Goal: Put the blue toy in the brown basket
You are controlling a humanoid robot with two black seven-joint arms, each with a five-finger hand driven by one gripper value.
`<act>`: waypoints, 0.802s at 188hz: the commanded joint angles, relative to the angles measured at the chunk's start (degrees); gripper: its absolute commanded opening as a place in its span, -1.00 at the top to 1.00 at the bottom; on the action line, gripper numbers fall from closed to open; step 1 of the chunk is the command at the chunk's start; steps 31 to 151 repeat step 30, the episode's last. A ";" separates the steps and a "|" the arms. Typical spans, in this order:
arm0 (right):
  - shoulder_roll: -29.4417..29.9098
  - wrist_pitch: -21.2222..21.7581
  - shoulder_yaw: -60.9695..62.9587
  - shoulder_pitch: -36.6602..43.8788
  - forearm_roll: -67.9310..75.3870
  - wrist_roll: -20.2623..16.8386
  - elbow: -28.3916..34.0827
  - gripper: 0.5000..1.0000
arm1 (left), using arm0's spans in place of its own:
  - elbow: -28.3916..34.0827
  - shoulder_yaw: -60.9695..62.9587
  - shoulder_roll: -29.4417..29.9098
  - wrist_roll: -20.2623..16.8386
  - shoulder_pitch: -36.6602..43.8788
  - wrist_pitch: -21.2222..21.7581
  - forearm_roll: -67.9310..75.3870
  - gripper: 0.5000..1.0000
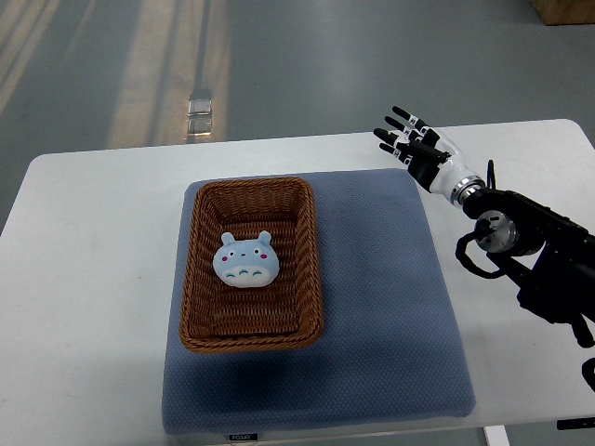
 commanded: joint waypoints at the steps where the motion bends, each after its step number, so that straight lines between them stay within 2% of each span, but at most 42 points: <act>1: 0.09 0.10 0.01 -0.18 -0.01 0.14 -0.55 -0.64 | 0.09 -0.02 0.00 0.00 0.00 0.00 -0.01 -1.00; 151: 0.01 0.10 0.01 -0.53 -0.09 0.23 -0.55 -0.64 | 0.00 0.07 0.00 0.00 0.00 0.00 -0.01 -1.00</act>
